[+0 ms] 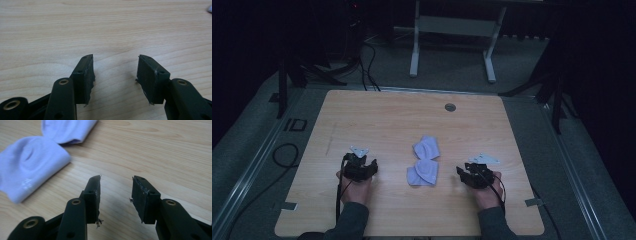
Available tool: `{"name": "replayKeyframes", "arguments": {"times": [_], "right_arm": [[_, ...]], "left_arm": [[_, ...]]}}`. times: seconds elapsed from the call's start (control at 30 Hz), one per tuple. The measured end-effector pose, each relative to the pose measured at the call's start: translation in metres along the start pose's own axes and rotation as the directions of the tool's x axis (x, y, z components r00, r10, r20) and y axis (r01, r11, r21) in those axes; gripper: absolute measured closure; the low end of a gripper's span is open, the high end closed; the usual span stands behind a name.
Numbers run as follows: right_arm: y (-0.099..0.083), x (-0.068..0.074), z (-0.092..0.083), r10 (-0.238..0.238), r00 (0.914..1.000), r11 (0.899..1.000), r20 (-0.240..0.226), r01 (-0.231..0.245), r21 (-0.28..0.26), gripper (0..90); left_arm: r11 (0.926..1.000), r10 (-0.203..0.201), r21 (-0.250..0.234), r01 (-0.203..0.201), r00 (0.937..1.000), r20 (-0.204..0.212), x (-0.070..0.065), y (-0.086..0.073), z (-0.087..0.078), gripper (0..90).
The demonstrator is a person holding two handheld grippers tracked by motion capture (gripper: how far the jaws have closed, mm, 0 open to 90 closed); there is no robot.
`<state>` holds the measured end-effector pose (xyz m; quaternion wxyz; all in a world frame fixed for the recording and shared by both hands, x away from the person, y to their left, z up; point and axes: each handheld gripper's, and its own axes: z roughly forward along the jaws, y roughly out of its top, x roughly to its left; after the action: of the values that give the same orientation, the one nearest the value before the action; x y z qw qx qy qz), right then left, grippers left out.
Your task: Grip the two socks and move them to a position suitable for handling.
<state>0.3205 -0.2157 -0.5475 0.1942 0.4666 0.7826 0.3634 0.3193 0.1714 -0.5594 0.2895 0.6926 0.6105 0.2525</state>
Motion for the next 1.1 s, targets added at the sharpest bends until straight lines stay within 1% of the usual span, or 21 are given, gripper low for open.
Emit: {"name": "replayKeyframes", "arguments": {"times": [0.03, 0.07, 0.1, 0.13, 0.17, 0.2, 0.23, 0.3, 0.33, 0.37, 0.4, 0.43, 0.47, 0.53, 0.57, 0.63, 0.73, 0.9, 0.97, 1.03, 1.1], "right_arm": [[0.000, 0.000, 0.000, 0.000, 1.0000, 1.000, 0.000, 0.000, 0.000, 61.8], [0.001, 0.004, -0.001, -0.029, 0.9993, 1.000, -0.026, 0.029, -0.002, 70.0], [0.001, 0.004, -0.001, -0.029, 0.9993, 1.000, -0.026, 0.029, -0.002, 70.0], [0.001, 0.009, -0.001, -0.053, 0.9981, 0.999, -0.032, 0.054, 0.008, 74.0], [0.001, 0.009, -0.001, -0.053, 0.9981, 0.999, -0.032, 0.054, 0.008, 74.0], [0.001, 0.011, -0.001, -0.063, 0.9973, 0.998, -0.036, 0.064, 0.011, 77.7], [0.002, 0.016, -0.001, -0.087, 0.9953, 0.996, -0.043, 0.087, 0.009, 81.6], [0.003, 0.020, 0.000, -0.105, 0.9932, 0.994, -0.051, 0.105, 0.012, 85.3], [0.004, 0.023, 0.000, -0.108, 0.9925, 0.994, -0.057, 0.109, 0.015, 87.0], [0.004, 0.023, 0.000, -0.108, 0.9925, 0.994, -0.057, 0.109, 0.015, 87.0], [0.005, 0.026, 0.001, -0.122, 0.9905, 0.992, -0.064, 0.123, 0.015, 88.4], [0.007, 0.035, 0.003, -0.149, 0.9845, 0.988, -0.092, 0.151, 0.015, 89.7], [0.007, 0.035, 0.003, -0.149, 0.9845, 0.988, -0.092, 0.151, 0.015, 89.7], [0.010, 0.045, 0.008, -0.176, 0.9778, 0.984, -0.113, 0.179, 0.016, 89.7], [0.010, 0.045, 0.008, -0.176, 0.9778, 0.984, -0.113, 0.179, 0.016, 89.7], [0.012, 0.051, 0.010, -0.187, 0.9746, 0.981, -0.123, 0.191, 0.017, 89.7], [0.014, 0.058, 0.013, -0.202, 0.9698, 0.979, -0.136, 0.205, 0.009, 89.5], [0.015, 0.065, 0.016, -0.204, 0.9680, 0.978, -0.146, 0.208, 0.008, 89.1], [0.015, 0.065, 0.016, -0.204, 0.9680, 0.978, -0.146, 0.208, 0.008, 89.1], [0.017, 0.068, 0.019, -0.208, 0.9667, 0.977, -0.149, 0.211, 0.004, 88.9], [0.018, 0.071, 0.022, -0.208, 0.9665, 0.978, -0.151, 0.210, 0.002, 88.4]], "left_arm": [[1.0000, 0.005, 0.005, -0.005, 1.0000, 0.006, -0.001, 0.000, 0.000, 47.6], [1.0000, 0.001, 0.008, -0.001, 0.9998, 0.017, -0.002, -0.001, 0.000, 47.7], [1.0000, 0.001, 0.008, -0.001, 0.9998, 0.017, -0.002, -0.001, 0.000, 48.1], [1.0000, -0.002, 0.005, 0.002, 0.9996, 0.027, -0.002, -0.001, 0.000, 48.3], [1.0000, -0.002, 0.004, 0.002, 0.9994, 0.034, -0.003, -0.001, -0.001, 48.3], [1.0000, 0.003, -0.004, -0.003, 0.9991, 0.041, -0.004, 0.000, -0.002, 48.7], [1.0000, 0.005, -0.006, -0.005, 0.9990, 0.044, -0.004, 0.000, -0.002, 49.2], [0.9999, 0.009, -0.007, -0.009, 0.9984, 0.055, -0.005, 0.000, -0.003, 49.4], [0.9999, 0.015, -0.006, -0.015, 0.9977, 0.065, -0.005, 0.000, -0.003, 49.5], [0.9999, 0.015, -0.006, -0.015, 0.9977, 0.065, -0.005, 0.000, -0.003, 49.5], [0.9998, 0.020, -0.005, -0.020, 0.9969, 0.076, -0.006, 0.000, -0.003, 49.5], [0.9998, 0.019, -0.005, -0.019, 0.9965, 0.082, -0.007, 0.000, -0.003, 49.9], [0.9998, 0.022, -0.007, -0.021, 0.9961, 0.086, -0.008, 0.000, -0.002, 49.9], [0.9997, 0.024, -0.008, -0.023, 0.9955, 0.092, -0.009, -0.001, -0.003, 49.9], [0.9997, 0.025, -0.010, -0.024, 0.9953, 0.093, -0.009, -0.001, -0.003, 49.9], [0.9995, 0.032, -0.013, -0.030, 0.9944, 0.101, -0.009, 0.000, -0.003, 49.9], [0.9995, 0.030, -0.014, -0.029, 0.9941, 0.104, -0.010, 0.000, -0.003, 49.7], [0.9995, 0.024, -0.021, -0.022, 0.9942, 0.105, -0.008, 0.000, -0.004, 49.7], [0.9995, 0.027, -0.022, -0.025, 0.9943, 0.104, -0.008, 0.000, -0.005, 49.7], [0.9990, 0.037, -0.029, -0.034, 0.9936, 0.107, -0.010, 0.000, -0.005, 49.6], [0.9989, 0.038, -0.031, -0.034, 0.9932, 0.110, -0.010, 0.000, -0.005, 49.5]]}}
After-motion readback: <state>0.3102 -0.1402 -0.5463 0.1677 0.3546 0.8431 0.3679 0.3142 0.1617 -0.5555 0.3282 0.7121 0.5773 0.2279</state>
